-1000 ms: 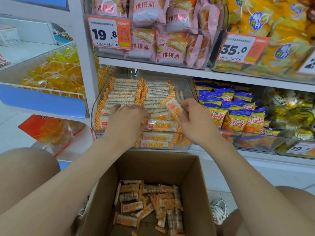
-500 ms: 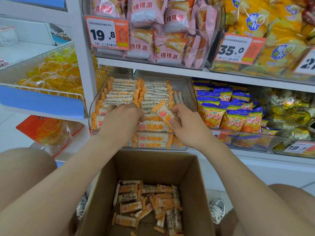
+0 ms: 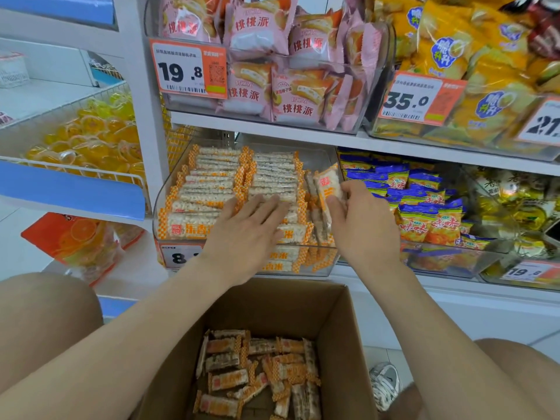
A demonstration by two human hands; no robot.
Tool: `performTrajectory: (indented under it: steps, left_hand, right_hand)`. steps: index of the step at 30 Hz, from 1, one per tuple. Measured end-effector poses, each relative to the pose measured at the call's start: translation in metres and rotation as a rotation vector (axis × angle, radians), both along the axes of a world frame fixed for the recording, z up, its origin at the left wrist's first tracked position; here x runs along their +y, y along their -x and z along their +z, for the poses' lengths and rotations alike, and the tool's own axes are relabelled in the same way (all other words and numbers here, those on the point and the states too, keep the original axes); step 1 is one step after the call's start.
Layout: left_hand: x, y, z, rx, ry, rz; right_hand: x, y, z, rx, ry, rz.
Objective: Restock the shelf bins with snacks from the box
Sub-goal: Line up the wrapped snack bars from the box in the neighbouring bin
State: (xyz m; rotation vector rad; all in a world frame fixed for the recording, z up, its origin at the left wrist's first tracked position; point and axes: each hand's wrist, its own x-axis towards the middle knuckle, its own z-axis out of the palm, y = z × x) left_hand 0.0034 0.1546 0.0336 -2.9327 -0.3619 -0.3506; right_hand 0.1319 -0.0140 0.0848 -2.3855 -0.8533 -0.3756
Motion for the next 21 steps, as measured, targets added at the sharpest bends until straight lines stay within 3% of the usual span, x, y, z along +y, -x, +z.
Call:
performTrajectory:
  steps: [6,10,14,17,21]
  left_hand:
    - [0.003,0.002,0.009,0.077,0.059,0.07]
    - [-0.003,0.002,0.016,0.019,0.04,0.045]
    - [-0.003,-0.008,0.025,-0.022,0.103,0.038]
    - [0.007,-0.014,0.025,0.052,0.148,0.049]
    - [0.014,-0.015,0.019,0.111,0.148,0.059]
  right_hand:
    - [-0.014,-0.009,0.0,0.124,-0.071,0.024]
    - [-0.011,-0.004,0.002,0.264,-0.03,0.086]
    - [0.008,-0.004,0.009,0.193,0.009,0.079]
    - [0.031,-0.011,0.01,0.123,0.055,0.045]
    - [0.056,-0.02,0.003,0.208,0.214,0.069]
